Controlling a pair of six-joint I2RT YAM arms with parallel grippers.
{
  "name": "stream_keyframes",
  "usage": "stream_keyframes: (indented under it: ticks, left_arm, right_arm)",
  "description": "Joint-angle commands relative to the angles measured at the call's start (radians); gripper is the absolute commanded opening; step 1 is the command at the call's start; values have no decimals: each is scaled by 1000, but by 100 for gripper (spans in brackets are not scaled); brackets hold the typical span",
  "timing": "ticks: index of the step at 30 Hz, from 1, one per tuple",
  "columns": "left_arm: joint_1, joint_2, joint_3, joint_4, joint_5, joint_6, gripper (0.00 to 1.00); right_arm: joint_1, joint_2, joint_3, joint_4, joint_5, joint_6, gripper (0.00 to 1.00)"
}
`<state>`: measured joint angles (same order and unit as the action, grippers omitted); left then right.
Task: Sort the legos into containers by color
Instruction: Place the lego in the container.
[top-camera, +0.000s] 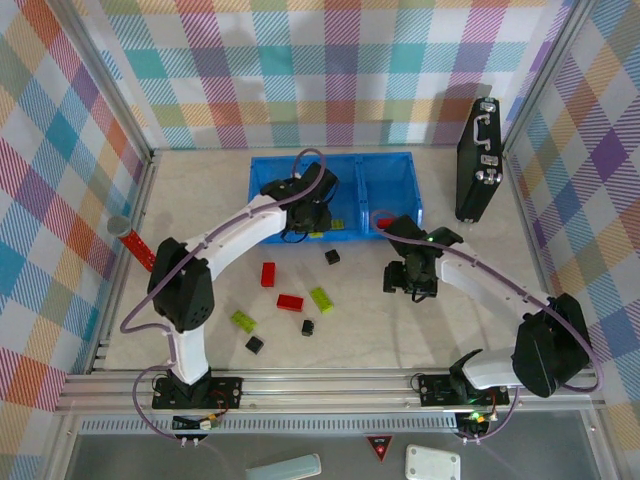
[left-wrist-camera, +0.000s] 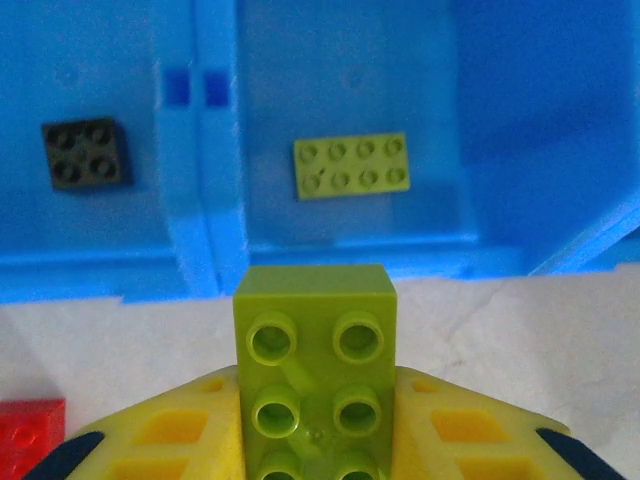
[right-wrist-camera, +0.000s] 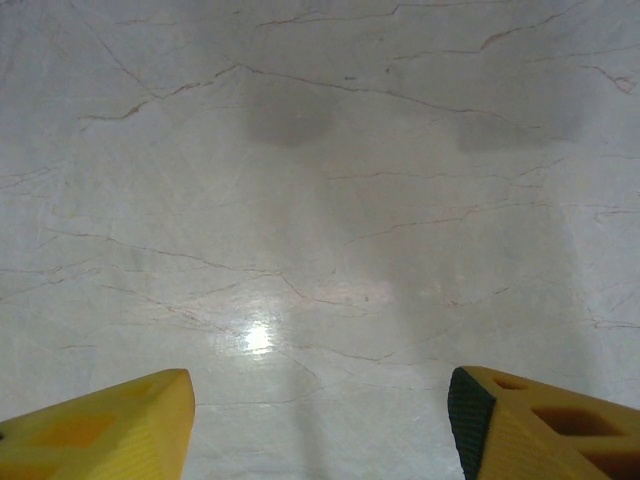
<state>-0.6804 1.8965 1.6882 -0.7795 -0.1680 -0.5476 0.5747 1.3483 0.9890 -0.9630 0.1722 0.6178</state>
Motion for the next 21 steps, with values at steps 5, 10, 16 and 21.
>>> stream_keyframes:
  ticks: [5,10,16,21]
  left_arm:
    - [-13,146,185,-9,-94,31,34]
    - [-12,256,293,-30,-151,46,34]
    - [-13,390,439,-88,-237,107,34]
    - [-13,456,488,-110,-289,125,34]
  right_arm:
    - [-20,-30,-9,-30,14,-22,69]
    - [-33,-37,-5,-33,14,-33,69]
    - [-44,-54,-3,-45,17,-46,70]
    - [-50,-67,-16,-46,16,-46,70]
